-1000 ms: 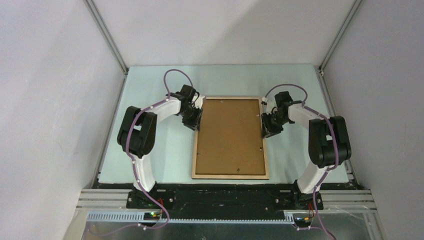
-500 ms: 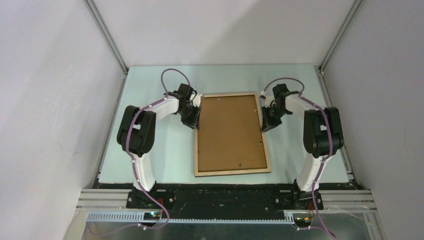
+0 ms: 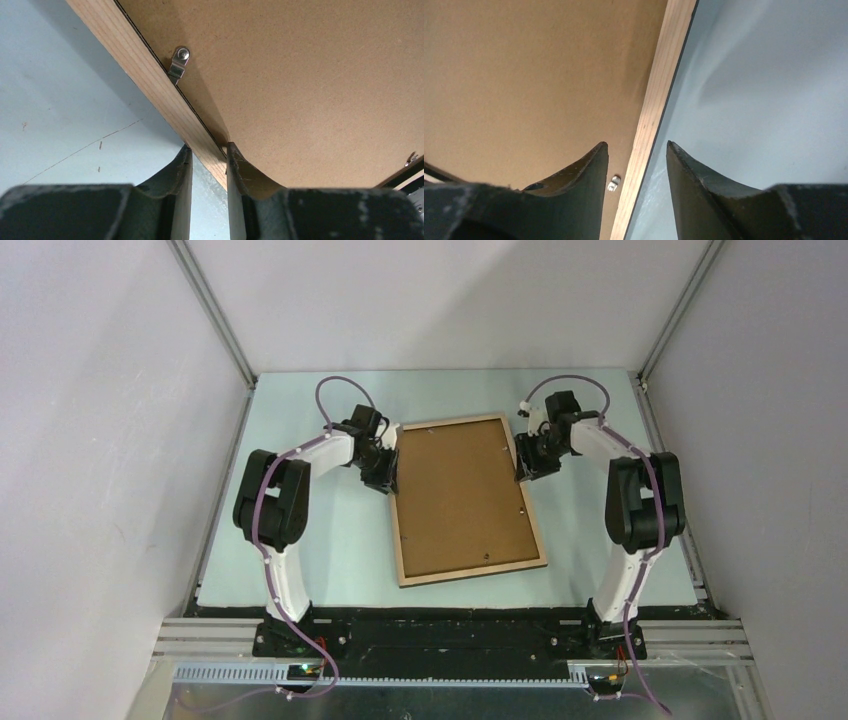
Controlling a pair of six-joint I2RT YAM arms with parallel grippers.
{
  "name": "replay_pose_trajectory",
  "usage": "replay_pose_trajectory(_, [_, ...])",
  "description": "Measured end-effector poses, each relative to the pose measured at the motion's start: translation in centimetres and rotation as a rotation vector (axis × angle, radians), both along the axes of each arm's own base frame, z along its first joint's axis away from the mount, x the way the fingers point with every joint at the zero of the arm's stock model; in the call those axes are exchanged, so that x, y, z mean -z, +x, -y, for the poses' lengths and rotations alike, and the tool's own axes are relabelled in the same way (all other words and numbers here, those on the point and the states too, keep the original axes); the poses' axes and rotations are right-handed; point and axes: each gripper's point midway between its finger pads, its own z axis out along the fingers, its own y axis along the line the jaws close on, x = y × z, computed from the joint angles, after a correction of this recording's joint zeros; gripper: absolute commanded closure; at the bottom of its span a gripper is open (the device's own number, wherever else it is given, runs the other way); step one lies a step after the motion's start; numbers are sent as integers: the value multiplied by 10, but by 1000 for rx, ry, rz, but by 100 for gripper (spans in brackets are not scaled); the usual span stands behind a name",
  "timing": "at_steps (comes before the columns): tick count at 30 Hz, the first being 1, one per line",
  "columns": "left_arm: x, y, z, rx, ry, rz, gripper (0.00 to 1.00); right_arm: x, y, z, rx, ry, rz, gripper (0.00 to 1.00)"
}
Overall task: Put the photo into the frame
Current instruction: Install the photo frame at the center of the board.
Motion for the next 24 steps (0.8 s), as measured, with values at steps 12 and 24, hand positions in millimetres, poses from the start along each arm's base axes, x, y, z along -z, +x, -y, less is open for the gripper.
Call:
replay_pose_trajectory(12, [0,0,0,-9,-7,-8,100,-4,-62,7,-13,-15,-27,45])
replay_pose_trajectory(24, [0,0,0,-9,-7,-7,100,10,-75,0,-42,-56,-52,48])
